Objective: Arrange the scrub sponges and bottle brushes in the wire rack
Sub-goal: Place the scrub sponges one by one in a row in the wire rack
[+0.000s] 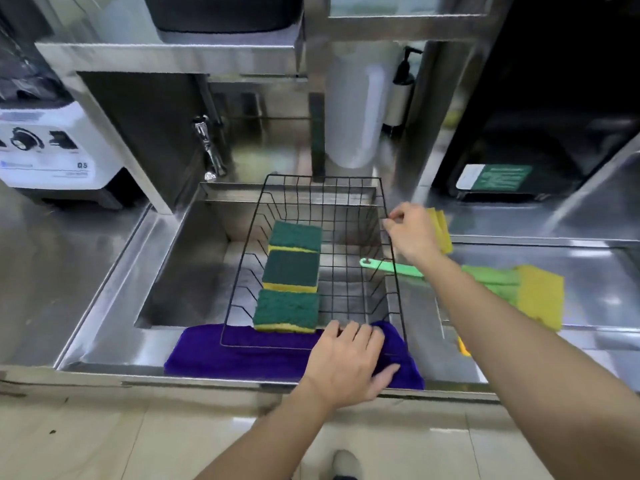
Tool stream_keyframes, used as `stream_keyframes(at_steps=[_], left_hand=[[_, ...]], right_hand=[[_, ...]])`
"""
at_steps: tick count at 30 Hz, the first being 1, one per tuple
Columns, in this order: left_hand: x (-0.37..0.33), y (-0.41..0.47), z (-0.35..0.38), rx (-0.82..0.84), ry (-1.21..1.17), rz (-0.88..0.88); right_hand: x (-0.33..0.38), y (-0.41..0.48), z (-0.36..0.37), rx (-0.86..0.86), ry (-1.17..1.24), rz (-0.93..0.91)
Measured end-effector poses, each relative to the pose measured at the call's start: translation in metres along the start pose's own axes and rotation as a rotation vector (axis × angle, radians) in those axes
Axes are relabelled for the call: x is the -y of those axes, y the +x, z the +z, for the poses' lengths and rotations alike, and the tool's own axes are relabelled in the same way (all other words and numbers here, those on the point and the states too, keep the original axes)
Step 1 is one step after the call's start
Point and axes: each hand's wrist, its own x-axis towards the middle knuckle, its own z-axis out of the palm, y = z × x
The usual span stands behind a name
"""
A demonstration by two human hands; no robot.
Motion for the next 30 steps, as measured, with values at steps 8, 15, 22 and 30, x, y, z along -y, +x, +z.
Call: stream_keyframes(at_steps=[8, 15, 22, 30], left_hand=[[-0.019, 0.021, 0.003, 0.070, 0.018, -0.053], [-0.026, 0.027, 0.004, 0.067, -0.020, -0.064], [-0.027, 0.024, 0.006, 0.053, -0.015, -0.074], [-0.020, 0.020, 0.002, 0.026, -0.001, -0.084]], right_hand=[[-0.090, -0.028, -0.073, -0.312, -0.289, 0.234], [-0.145, -0.047, -0.099, -0.392, -0.166, 0.746], [-0.159, -0.055, -0.097, -0.235, 0.003, 0.846], [-0.108, -0.041, -0.122, -0.559, 0.239, 0.535]])
